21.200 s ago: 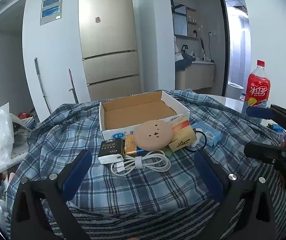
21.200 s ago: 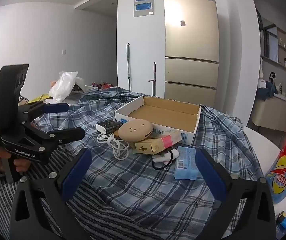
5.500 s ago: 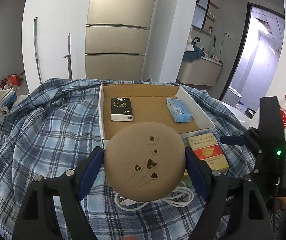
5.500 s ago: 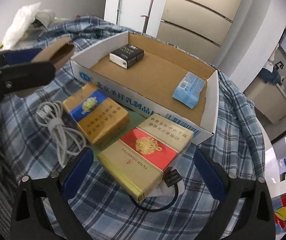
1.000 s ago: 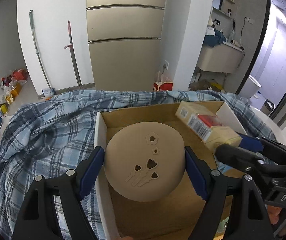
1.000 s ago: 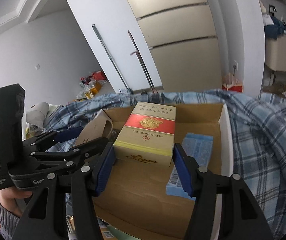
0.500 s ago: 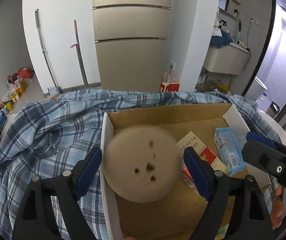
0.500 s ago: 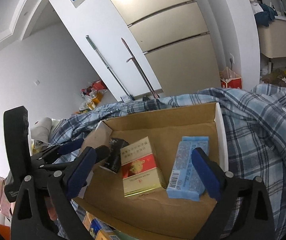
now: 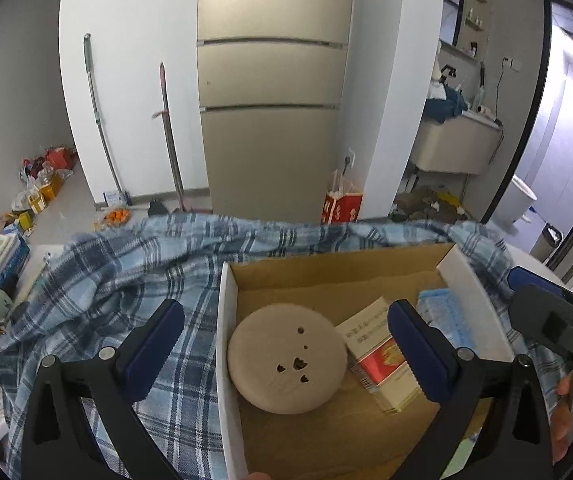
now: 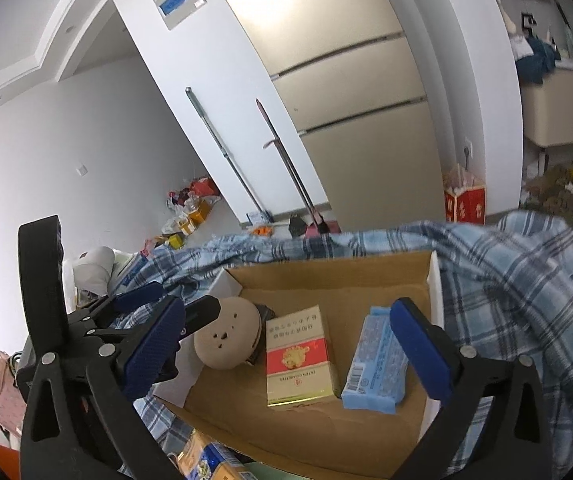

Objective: Organize soft objects
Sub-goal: 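Lower the disc and pack into the box and open both grippers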

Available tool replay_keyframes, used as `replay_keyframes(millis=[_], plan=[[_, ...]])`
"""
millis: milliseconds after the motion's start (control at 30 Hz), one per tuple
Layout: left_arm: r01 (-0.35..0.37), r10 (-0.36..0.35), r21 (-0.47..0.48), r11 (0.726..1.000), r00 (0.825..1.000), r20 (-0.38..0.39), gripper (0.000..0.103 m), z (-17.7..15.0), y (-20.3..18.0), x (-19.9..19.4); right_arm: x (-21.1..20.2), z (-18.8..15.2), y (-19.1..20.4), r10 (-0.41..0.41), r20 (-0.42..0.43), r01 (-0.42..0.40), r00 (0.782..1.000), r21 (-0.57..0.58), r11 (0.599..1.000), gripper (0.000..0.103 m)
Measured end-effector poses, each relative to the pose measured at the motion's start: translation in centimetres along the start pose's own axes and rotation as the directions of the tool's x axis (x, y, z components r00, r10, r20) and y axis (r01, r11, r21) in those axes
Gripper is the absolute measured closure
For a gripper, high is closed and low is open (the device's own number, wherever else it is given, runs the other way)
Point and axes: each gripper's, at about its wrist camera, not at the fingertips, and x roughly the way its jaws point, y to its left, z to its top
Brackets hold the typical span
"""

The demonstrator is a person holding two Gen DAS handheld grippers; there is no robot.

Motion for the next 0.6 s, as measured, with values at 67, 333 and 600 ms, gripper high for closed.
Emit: replay_keyframes(millis=[67,333,600], plan=[[0.005,-0.005,-0.008,1.000,1.000,0.025,0.000,0.4,-0.3,-1.0,-0.8,0.5,0.5,-0.003,0.018,0.004,1.000,-0.023,1.000,0.000],[-0.008,0.004,0.031,0.999,0.988,0.153,0.000,2.0,-1.3,-6.6,-4.3,2.4,2.6,0.023,0.085,-0.016,0.996,-0.085,0.996,0.000],[0.035,-0.042,0.031,0.999,0.968,0.249,0.000,3.5,-2.2,-12.5,-9.6,3.9,6.3,0.029,0.195,0.013,0.980,-0.207,0.978,0.000]])
